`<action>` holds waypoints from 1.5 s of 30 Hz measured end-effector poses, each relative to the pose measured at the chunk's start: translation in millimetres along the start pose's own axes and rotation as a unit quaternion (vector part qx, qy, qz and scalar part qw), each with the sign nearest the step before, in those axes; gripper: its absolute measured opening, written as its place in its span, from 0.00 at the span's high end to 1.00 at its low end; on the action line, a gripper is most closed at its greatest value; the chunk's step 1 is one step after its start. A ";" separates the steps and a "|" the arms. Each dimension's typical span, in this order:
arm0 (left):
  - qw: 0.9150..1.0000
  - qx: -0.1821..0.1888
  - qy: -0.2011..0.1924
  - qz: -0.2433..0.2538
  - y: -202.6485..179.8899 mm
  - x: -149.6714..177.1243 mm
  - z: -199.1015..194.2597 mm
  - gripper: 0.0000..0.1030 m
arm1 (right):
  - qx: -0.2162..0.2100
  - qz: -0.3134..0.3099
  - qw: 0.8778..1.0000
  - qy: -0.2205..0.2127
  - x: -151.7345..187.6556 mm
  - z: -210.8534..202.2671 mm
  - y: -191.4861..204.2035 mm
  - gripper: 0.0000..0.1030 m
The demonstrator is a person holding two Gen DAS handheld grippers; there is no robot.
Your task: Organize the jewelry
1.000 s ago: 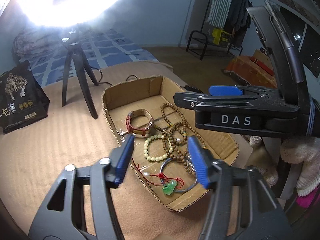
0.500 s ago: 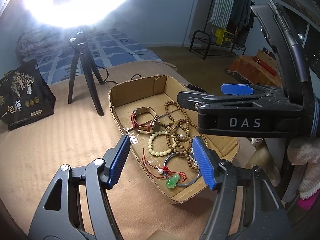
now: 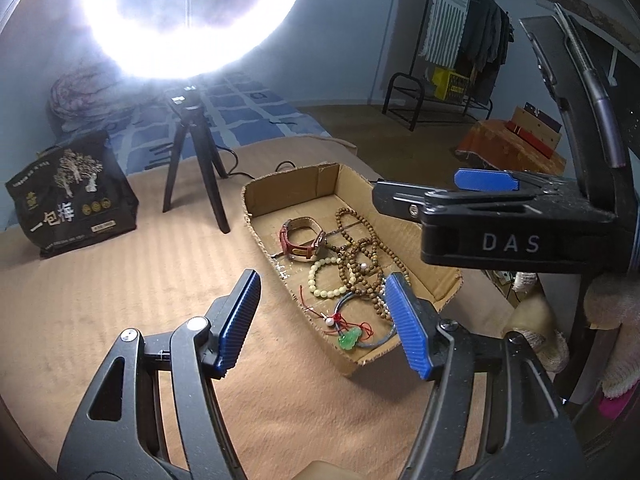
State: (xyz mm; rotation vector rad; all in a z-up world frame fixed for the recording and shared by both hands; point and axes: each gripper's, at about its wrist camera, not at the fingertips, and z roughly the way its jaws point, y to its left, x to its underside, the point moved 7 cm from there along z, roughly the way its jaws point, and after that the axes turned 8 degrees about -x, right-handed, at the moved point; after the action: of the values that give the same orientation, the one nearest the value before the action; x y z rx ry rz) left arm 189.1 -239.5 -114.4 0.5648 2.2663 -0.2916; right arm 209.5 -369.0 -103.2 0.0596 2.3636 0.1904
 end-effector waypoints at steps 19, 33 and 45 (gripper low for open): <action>0.999 -0.021 -0.026 0.002 18.5 30.6 -91.1 0.35 | 0.005 -0.006 0.999 -0.033 24.3 -78.5 44.6 0.02; 0.997 -0.046 -0.053 0.024 16.5 40.2 -135.5 0.10 | 0.021 -0.020 0.998 -0.062 49.3 -110.1 63.4 0.00; 0.997 -0.054 -0.058 0.025 14.9 44.9 -147.4 0.10 | 0.038 -0.007 0.996 -0.081 55.1 -127.9 54.2 0.00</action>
State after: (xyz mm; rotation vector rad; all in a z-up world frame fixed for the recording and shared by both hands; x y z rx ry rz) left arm 75.9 -157.6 -47.7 0.5343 2.1379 -0.1716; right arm 80.1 -325.3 -42.3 0.0916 2.2083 0.0852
